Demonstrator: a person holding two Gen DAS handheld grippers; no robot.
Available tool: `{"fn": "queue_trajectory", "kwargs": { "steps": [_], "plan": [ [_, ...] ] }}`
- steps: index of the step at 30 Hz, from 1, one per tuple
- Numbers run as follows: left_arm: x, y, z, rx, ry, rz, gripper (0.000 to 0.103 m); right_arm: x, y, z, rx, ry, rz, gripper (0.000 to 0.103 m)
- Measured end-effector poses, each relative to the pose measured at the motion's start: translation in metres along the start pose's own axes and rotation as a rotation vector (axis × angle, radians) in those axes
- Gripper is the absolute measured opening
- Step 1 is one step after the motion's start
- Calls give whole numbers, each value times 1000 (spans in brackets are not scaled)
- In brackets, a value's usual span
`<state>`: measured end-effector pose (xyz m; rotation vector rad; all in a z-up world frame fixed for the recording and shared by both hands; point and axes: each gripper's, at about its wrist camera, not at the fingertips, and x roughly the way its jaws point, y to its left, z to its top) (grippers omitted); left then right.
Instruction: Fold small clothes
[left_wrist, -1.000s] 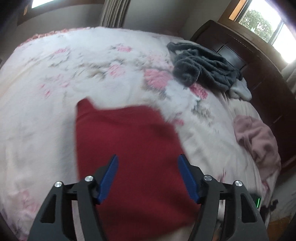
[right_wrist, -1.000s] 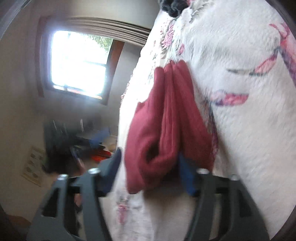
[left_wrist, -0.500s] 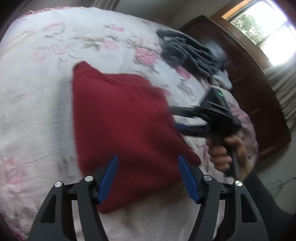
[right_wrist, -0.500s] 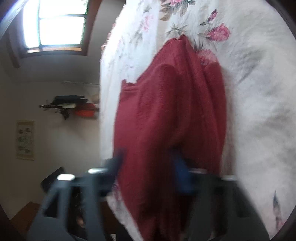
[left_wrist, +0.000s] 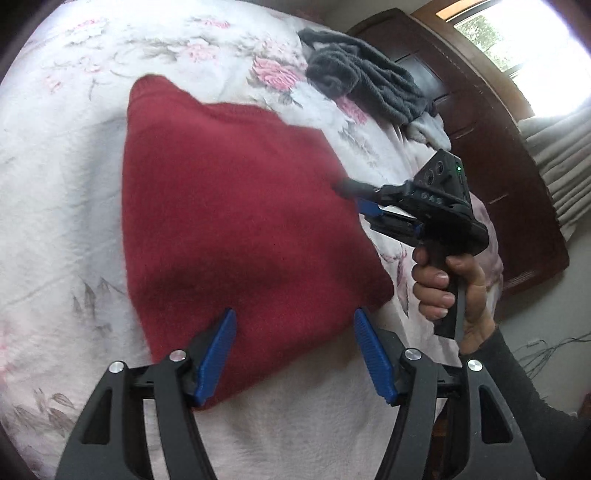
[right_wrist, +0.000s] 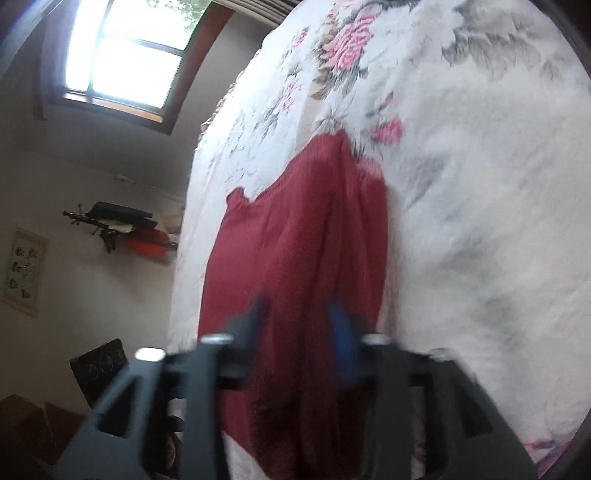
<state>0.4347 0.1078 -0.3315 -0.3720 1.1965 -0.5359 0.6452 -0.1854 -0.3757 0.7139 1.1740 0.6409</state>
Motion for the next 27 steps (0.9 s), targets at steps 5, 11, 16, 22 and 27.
{"fn": "queue_trajectory", "kwargs": {
  "steps": [5,11,16,22,27],
  "plan": [
    [9,14,-2,-46,35,-19,66,17,1,17,15,44,-23,56],
    [8,16,-3,-55,38,-31,66,13,7,22,-37,-12,-21,12],
    [6,9,1,-28,56,-34,65,18,1,-5,-103,-66,-153,12],
    [-32,9,58,16,-76,-30,66,4,-6,21,-15,-93,-25,48],
    [-2,35,114,-24,-54,-3,66,33,-2,56,7,15,-82,30]
  ]
}}
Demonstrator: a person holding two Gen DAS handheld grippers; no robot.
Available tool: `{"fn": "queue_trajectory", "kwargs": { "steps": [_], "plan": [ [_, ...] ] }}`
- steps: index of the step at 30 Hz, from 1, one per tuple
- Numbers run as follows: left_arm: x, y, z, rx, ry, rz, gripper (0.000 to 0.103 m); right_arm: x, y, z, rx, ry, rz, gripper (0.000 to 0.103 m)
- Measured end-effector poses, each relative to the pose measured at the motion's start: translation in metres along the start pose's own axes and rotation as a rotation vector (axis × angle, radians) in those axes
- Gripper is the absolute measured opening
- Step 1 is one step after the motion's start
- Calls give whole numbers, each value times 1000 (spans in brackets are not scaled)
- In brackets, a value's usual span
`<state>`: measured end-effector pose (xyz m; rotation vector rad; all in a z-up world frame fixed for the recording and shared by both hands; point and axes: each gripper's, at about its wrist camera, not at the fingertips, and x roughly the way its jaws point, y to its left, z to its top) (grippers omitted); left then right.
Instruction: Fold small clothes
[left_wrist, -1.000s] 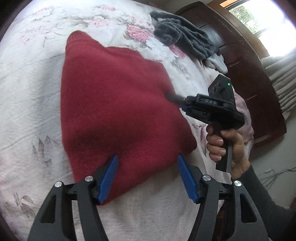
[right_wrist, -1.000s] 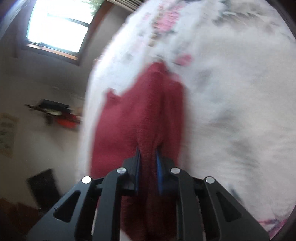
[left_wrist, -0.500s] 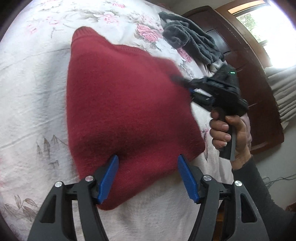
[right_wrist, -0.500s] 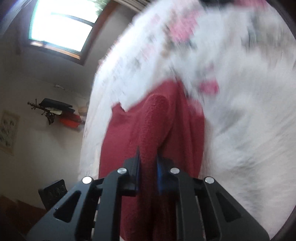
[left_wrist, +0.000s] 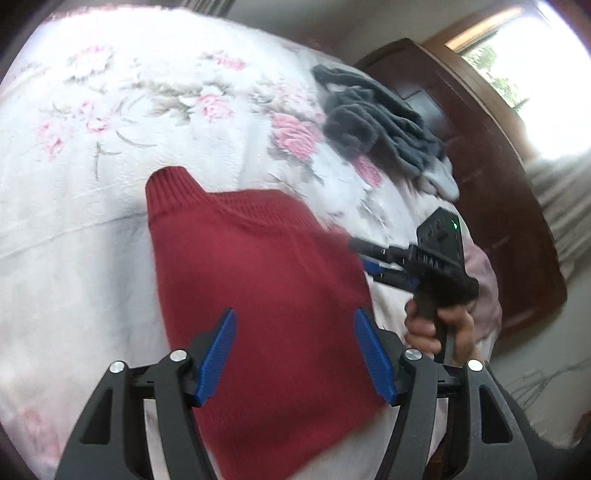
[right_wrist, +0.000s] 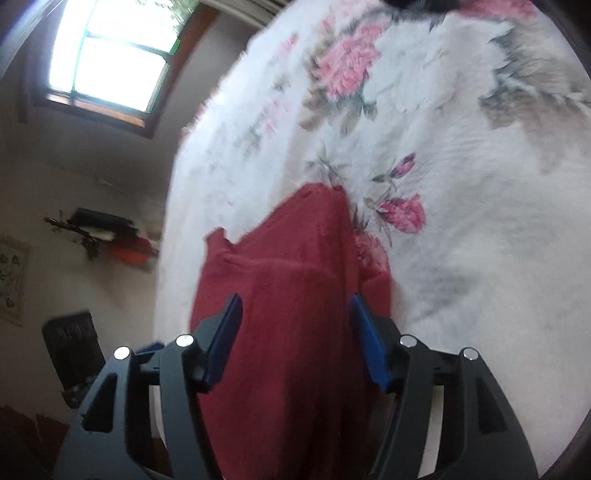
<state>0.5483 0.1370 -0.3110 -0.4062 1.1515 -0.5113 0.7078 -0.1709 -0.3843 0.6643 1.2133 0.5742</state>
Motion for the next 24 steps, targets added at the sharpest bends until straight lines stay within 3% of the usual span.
{"fn": "queue_trajectory", "kwargs": {
  "steps": [1,3,6,8,10,12,14,15,17,20,21,22,24],
  "plan": [
    [16,7,5,3,21,61,66,6,4,3,-36,14,-44,10],
    [41,24,7,-26,68,96,63,16,-1,4,-50,22,-149,12],
    [51,26,7,-18,69,141,61,17,-3,1,-58,4,-170,14],
    [28,16,5,-4,8,95,61,-3,2,-5,-54,-50,-136,21],
    [4,8,-2,17,-31,19,61,-30,19,-20,-106,-119,-118,21],
    [-10,4,-17,46,-41,-34,61,-37,33,-36,-170,-107,-75,23],
    [1,7,-29,59,5,9,61,-25,45,-55,-249,-22,-45,23],
    [12,11,-33,59,34,45,59,-14,47,-61,-275,26,-58,16],
    [30,15,-38,57,56,87,59,8,34,-68,-316,69,-200,0],
    [14,2,-40,57,13,95,58,-4,23,-60,-233,48,-178,0],
    [1,-6,-43,65,-4,43,58,-12,31,-62,-252,33,-182,6],
    [-7,-10,-49,81,-11,9,58,-25,45,-71,-279,28,-134,9],
    [-18,-20,-68,136,-11,-7,58,-33,62,-90,-339,55,-72,9]
  ]
}}
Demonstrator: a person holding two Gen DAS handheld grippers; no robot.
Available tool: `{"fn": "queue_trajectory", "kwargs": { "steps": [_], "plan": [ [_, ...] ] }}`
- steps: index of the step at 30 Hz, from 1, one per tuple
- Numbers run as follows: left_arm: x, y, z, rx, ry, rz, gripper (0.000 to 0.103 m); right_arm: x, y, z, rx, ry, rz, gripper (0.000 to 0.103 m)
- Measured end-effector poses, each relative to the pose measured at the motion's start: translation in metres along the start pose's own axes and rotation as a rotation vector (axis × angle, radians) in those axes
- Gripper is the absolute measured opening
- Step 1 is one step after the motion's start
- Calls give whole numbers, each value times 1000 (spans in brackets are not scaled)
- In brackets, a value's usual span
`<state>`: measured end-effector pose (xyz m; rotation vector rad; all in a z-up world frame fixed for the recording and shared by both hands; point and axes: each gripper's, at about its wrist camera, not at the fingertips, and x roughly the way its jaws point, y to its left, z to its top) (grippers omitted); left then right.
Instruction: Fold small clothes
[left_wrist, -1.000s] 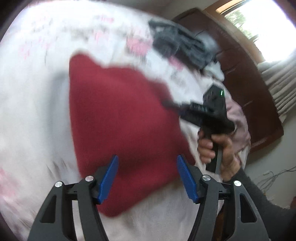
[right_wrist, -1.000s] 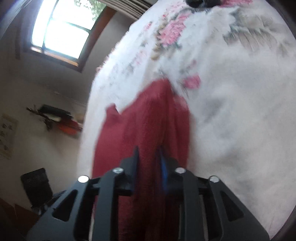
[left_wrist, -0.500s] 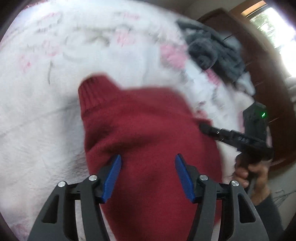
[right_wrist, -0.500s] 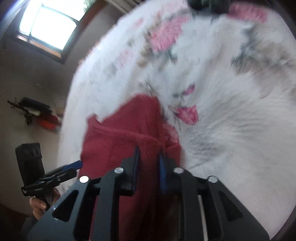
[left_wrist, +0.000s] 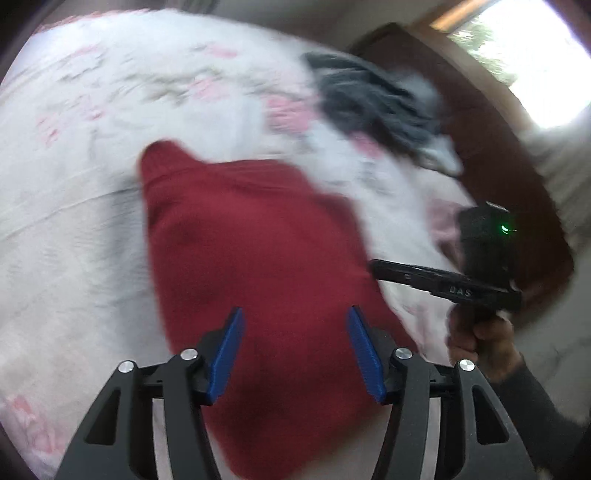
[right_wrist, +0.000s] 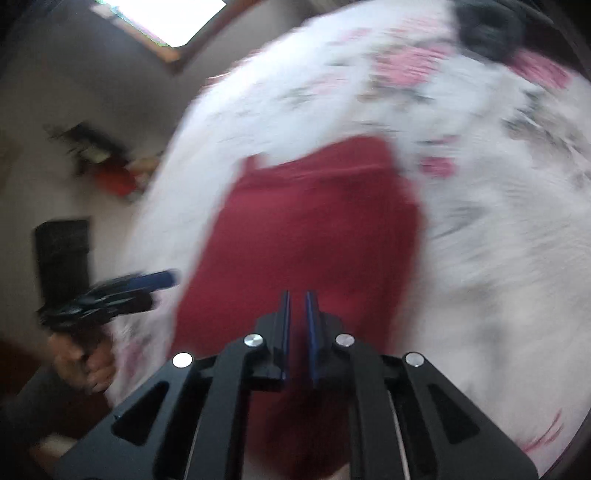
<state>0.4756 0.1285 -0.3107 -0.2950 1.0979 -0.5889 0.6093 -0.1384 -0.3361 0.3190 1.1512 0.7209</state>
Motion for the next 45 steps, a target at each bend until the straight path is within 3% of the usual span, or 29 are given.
{"fn": "queue_trajectory", "kwargs": {
  "steps": [2,4,7,8,10,11,12,13,14,16,18,22,26,31,36,40,45],
  "plan": [
    [18,1,-19,13,66,33,58,10,13,-20,-78,77,-9,6],
    [32,4,-31,28,84,73,57,28,1,-33,-100,127,-103,0],
    [32,-14,-34,79,57,123,59,24,-31,-32,23,115,-37,0],
    [20,-20,-34,76,45,108,61,17,-33,-30,50,107,-13,0],
    [-6,-22,-39,58,1,63,75,-4,-42,-26,120,67,60,0],
    [-22,-13,-40,25,-46,64,80,-18,-54,-21,173,34,88,7],
    [-33,-3,-44,-15,-75,68,88,-24,-62,-19,212,22,101,26],
    [-39,10,-47,-65,-80,73,89,-32,-81,-15,289,14,137,40],
    [-41,30,-51,-135,-53,81,89,-35,-94,-12,341,11,160,63],
    [-41,60,-61,-250,-15,50,89,-29,-118,1,442,10,221,67],
    [-27,87,-70,-371,57,-76,89,-12,-133,9,519,52,294,71],
    [-1,108,-78,-463,121,-175,89,12,-131,26,498,119,283,72],
    [13,111,-78,-503,123,-260,89,19,-124,40,461,170,225,71],
    [34,103,-69,-523,145,-354,87,46,-108,52,417,211,232,72],
    [52,94,-61,-516,195,-331,87,65,-102,63,396,208,213,69],
    [57,81,-56,-495,236,-250,86,75,-84,67,332,216,189,71],
    [61,86,-54,-544,264,-185,55,82,-79,68,328,203,185,45]
  ]
}}
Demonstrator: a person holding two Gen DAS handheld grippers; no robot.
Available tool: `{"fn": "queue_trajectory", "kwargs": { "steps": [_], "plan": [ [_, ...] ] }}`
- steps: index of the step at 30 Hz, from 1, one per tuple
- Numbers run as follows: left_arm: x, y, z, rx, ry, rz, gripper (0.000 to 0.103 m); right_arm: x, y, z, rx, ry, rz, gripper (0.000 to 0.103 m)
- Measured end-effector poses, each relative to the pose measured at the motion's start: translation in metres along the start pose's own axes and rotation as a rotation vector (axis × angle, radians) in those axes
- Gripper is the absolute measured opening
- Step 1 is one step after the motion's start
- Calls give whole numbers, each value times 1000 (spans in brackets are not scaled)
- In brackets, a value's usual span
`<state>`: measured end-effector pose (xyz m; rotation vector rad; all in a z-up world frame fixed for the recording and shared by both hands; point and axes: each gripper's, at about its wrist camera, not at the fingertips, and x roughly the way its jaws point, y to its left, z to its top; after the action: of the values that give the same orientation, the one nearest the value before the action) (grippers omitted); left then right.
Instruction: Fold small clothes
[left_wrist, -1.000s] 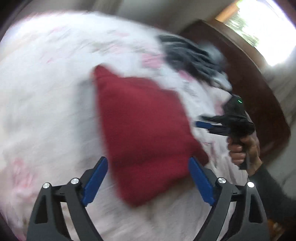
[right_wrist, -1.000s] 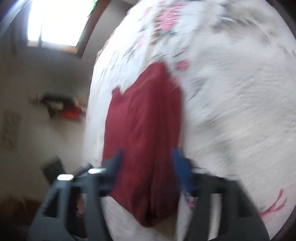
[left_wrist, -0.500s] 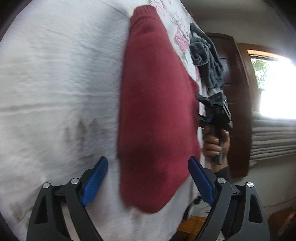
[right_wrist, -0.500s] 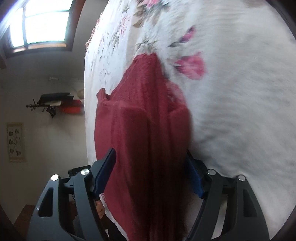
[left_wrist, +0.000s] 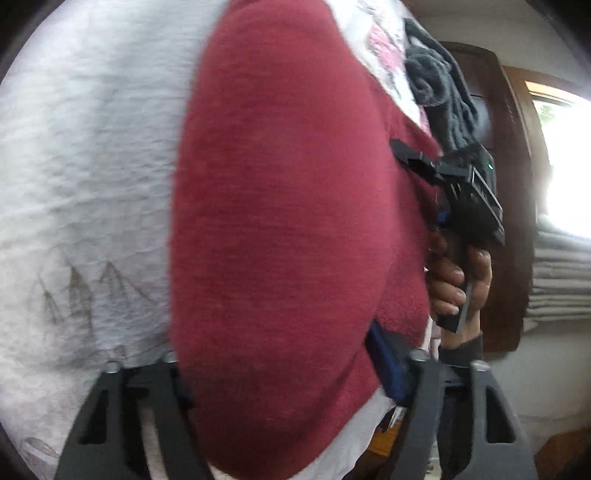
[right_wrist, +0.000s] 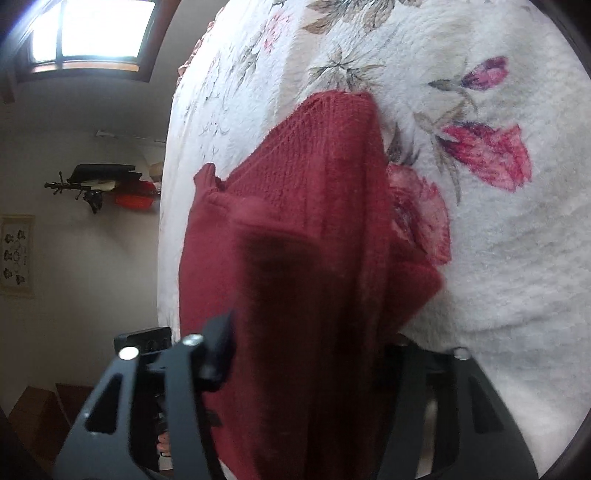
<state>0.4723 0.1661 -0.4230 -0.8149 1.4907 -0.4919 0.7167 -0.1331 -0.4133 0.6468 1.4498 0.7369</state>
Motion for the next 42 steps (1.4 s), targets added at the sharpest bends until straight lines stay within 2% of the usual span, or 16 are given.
{"fn": "queue_trajectory", "kwargs": {
  "steps": [3,7,16,19,25,28,32,36,38,39,40,41,42],
  "plan": [
    [-4,0,-3,-2,-5,6,40,2,7,-1,-11,-19,2,38],
    [-11,-16,-7,31,-31,49,31,-7,18,-8,-24,-57,3,35],
    [-62,-44,-34,109,-75,60,27,-33,75,-34,-75,-106,12,33],
    [-88,-51,-55,135,-90,65,27,-37,100,-49,-95,-108,33,32],
    [-150,-39,-115,132,-134,63,27,-24,151,-91,-141,-69,90,32],
    [-172,-23,-150,111,-158,63,27,-2,173,-118,-159,-30,118,32],
    [-188,25,-206,31,-172,49,27,41,183,-157,-144,45,143,32],
    [-180,78,-243,-52,-163,41,27,92,167,-194,-101,134,131,32],
    [-169,103,-252,-84,-167,68,28,117,150,-207,-68,173,100,33],
    [-165,114,-255,-97,-169,71,30,126,140,-210,-58,182,82,36],
    [-159,125,-256,-121,-167,60,38,130,129,-210,-39,182,69,38],
    [-155,137,-257,-152,-169,52,44,129,121,-209,-15,177,67,46],
    [-152,143,-257,-172,-175,56,56,125,117,-208,3,166,61,54]
  ]
}}
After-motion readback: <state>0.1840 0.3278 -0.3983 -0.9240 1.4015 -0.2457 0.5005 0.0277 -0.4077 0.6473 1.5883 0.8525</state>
